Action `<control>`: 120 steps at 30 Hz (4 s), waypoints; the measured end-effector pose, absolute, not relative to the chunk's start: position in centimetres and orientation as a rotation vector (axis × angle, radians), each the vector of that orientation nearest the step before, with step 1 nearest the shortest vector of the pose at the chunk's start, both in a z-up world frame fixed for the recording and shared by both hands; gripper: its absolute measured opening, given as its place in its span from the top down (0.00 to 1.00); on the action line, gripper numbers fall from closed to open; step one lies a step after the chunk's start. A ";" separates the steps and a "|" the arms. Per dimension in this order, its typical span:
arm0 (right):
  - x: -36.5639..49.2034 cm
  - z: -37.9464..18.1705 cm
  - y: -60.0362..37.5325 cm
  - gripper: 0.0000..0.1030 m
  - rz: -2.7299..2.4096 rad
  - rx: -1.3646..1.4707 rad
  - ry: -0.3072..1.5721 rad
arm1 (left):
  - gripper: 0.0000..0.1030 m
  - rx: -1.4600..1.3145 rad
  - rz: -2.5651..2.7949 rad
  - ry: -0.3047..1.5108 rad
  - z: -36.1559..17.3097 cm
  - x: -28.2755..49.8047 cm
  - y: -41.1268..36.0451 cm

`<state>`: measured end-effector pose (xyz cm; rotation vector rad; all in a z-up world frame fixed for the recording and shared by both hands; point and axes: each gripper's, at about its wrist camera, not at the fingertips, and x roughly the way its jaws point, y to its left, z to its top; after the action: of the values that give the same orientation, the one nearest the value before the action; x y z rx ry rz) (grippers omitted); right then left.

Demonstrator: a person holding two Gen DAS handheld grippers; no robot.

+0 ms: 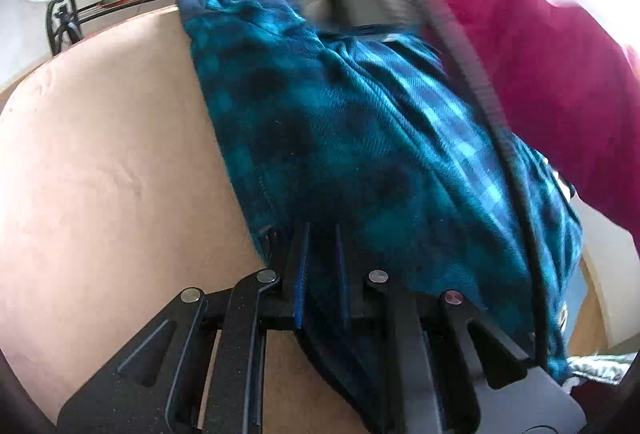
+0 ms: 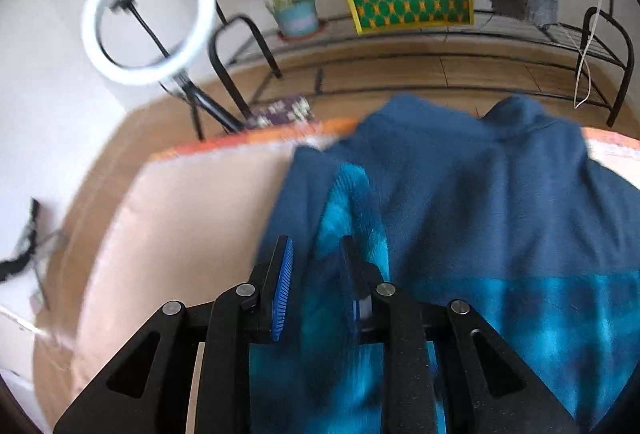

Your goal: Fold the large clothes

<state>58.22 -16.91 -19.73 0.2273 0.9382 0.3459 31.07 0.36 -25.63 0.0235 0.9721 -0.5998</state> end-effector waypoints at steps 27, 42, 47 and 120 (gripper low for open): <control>14.5 3.6 -42.2 0.54 0.123 0.254 0.564 | 0.55 -0.015 -0.646 0.650 -1.3 16.2 -3.1; 5.0 -11.3 -59.3 0.53 -0.188 0.449 0.766 | 0.55 0.037 -0.897 0.810 -7.6 15.8 -19.6; 4.8 -17.0 -63.8 0.53 -0.264 0.512 0.841 | 0.55 0.047 -0.897 0.905 -11.8 16.6 -22.9; 26.5 -13.4 -46.8 0.61 0.298 0.256 0.894 | 1.00 -0.289 -0.810 1.202 -26.0 26.6 -26.2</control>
<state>26.48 -46.78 -13.43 0.2561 0.8941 0.2977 26.61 -26.23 -25.96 -0.2892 1.2023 -0.8096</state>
